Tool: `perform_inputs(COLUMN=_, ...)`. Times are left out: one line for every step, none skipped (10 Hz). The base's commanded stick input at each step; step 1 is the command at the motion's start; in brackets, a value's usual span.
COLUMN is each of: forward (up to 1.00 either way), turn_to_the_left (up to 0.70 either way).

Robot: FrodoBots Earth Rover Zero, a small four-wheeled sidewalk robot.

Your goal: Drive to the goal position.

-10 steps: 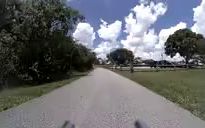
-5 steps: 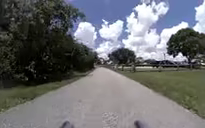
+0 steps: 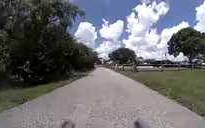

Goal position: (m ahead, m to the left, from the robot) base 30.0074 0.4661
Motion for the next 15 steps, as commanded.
perform_inputs(forward=0.50, turn_to_the_left=0.00)
perform_inputs(forward=0.50, turn_to_the_left=0.00)
perform_inputs(forward=0.50, turn_to_the_left=0.00)
perform_inputs(forward=0.50, turn_to_the_left=0.00)
perform_inputs(forward=0.50, turn_to_the_left=0.00)
perform_inputs(forward=0.50, turn_to_the_left=0.00)
perform_inputs(forward=0.50, turn_to_the_left=0.00)
perform_inputs(forward=0.50, turn_to_the_left=0.00)
perform_inputs(forward=0.50, turn_to_the_left=0.00)
perform_inputs(forward=0.50, turn_to_the_left=0.00)
perform_inputs(forward=0.50, turn_to_the_left=0.00)
perform_inputs(forward=0.50, turn_to_the_left=0.00)
perform_inputs(forward=0.50, turn_to_the_left=0.00)
perform_inputs(forward=0.50, turn_to_the_left=0.00)
perform_inputs(forward=0.50, turn_to_the_left=0.00)
